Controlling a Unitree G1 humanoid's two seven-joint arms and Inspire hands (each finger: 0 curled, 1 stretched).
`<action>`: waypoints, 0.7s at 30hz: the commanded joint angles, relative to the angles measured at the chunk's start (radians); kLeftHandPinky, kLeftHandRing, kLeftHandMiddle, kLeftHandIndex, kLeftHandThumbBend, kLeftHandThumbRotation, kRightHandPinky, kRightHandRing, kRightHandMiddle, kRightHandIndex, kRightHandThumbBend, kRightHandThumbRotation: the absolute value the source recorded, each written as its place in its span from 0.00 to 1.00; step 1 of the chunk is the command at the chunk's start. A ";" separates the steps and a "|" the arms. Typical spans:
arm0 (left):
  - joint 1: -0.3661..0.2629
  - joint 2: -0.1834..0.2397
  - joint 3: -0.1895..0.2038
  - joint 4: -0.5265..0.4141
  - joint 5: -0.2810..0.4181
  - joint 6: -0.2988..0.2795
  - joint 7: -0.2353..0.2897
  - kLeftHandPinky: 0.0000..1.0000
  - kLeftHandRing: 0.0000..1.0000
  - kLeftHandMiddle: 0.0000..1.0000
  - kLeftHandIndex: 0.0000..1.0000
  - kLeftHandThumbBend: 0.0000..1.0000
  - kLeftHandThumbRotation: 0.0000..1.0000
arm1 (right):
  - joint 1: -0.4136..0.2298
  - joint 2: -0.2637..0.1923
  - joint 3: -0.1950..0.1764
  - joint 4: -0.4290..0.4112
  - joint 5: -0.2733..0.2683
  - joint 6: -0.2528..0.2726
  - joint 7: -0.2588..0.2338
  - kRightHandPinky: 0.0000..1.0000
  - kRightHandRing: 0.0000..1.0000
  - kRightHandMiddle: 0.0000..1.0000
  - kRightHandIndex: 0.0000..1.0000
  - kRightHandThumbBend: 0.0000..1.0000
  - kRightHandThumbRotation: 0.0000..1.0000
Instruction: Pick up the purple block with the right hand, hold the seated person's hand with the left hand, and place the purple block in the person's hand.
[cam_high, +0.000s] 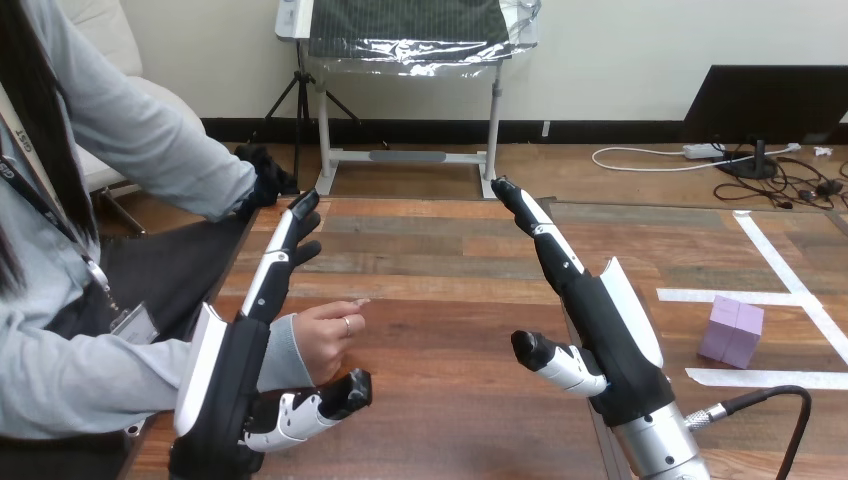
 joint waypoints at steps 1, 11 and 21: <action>-0.034 -0.003 0.005 -0.034 -0.015 -0.002 -0.002 0.87 0.93 0.97 0.96 1.00 0.86 | -0.043 0.003 -0.006 -0.015 0.014 -0.009 0.000 1.00 0.99 0.97 0.97 1.00 0.96; -0.033 -0.003 0.008 -0.032 -0.015 -0.004 -0.001 0.86 0.93 0.96 0.96 1.00 0.86 | -0.041 0.002 -0.008 -0.019 0.011 -0.006 -0.001 1.00 0.99 0.97 0.97 1.00 0.95; -0.032 0.001 0.011 -0.032 -0.010 -0.003 0.000 0.86 0.94 0.97 0.96 1.00 0.86 | -0.040 0.006 -0.010 -0.019 0.013 -0.009 -0.004 0.99 0.99 0.96 0.96 1.00 0.95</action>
